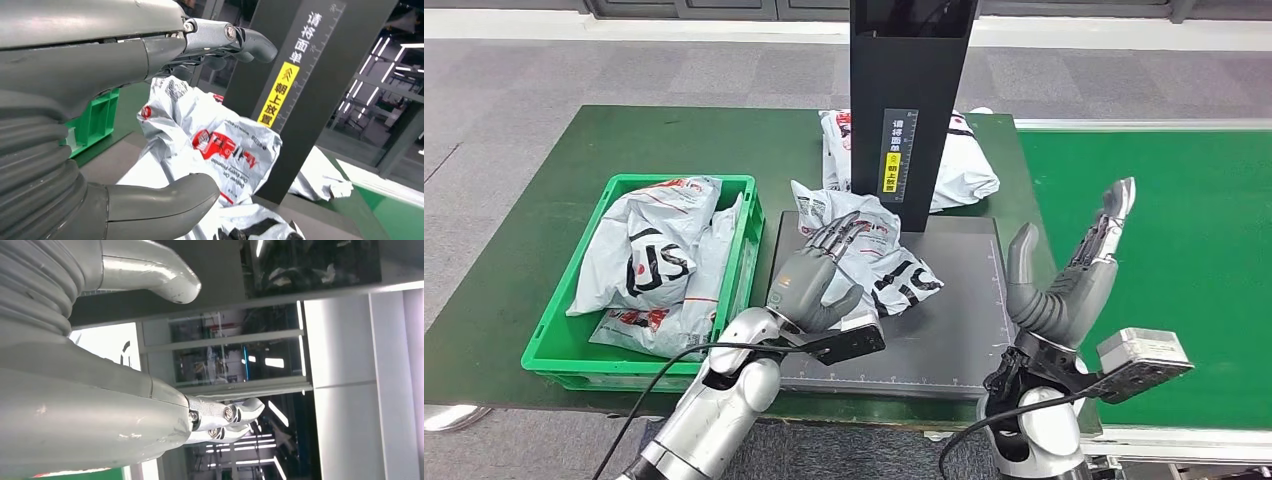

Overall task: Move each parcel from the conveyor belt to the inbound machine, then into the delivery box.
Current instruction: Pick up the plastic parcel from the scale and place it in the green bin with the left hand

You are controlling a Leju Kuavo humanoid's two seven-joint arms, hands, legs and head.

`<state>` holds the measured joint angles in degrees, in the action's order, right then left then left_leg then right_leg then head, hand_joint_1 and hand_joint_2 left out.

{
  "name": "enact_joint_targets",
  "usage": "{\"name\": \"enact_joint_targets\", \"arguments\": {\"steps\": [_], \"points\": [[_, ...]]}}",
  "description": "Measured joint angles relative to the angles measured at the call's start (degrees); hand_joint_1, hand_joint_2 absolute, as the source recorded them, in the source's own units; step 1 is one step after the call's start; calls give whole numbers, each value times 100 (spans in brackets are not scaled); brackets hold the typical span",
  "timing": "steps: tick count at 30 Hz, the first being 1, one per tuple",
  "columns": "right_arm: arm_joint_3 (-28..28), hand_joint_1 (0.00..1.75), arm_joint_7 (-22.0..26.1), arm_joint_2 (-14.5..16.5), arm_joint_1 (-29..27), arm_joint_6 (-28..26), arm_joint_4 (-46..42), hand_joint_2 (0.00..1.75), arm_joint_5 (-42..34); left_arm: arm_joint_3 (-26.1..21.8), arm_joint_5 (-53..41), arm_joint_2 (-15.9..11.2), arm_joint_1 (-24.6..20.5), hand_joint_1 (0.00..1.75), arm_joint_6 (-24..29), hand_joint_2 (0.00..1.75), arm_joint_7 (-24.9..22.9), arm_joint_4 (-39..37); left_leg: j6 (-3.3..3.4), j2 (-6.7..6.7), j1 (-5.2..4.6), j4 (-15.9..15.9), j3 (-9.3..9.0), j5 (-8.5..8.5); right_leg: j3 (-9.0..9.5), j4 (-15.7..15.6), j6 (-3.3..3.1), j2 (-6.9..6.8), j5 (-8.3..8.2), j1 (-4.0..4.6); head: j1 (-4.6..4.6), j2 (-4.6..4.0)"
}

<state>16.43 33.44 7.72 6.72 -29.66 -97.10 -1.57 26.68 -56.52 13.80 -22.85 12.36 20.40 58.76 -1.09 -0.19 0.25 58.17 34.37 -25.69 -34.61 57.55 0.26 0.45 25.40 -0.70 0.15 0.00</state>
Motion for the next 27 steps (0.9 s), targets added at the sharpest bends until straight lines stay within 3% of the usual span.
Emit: {"name": "enact_joint_targets", "arguments": {"steps": [7, 14, 18, 22, 27], "points": [[-72, 0, 106, 2, -133, -190, -143, 175, -5, 95, -129, 24, -151, 0, -137, 175, -30, -276, 1, -6, 0, 0, -1, 1, 2, 0, 0, -6, 1, -1, 0, 0], [-324, 0, 369, 15, -544, -569, -449, 175, -288, 516, -772, 251, -735, 0, -548, 175, -526, -1380, 4, -19, -5, 1, 3, 0, 7, -1, 2, -18, 2, -8, 0, -1], [-419, 0, 403, 68, -722, -634, -486, 175, -436, 793, -1143, 450, -1246, 175, -716, 175, -1377, -2400, 4, -17, -7, 1, 1, 0, 6, -1, 2, -16, 1, -9, 0, -1], [-441, 0, 405, 118, -873, -640, -535, 175, -498, 894, -1305, 482, -1620, 175, -1032, 175, -2268, -3124, 2, -14, -5, -1, -2, 1, 7, 1, 1, -15, 0, -6, 0, -2], [-496, 0, 376, 151, -958, -591, -584, 175, -534, 928, -1441, 444, -1858, 175, -1276, 175, -2570, -3566, 0, -15, 1, -3, -7, 2, 15, 3, -1, -17, 2, 0, 0, -1]]}}
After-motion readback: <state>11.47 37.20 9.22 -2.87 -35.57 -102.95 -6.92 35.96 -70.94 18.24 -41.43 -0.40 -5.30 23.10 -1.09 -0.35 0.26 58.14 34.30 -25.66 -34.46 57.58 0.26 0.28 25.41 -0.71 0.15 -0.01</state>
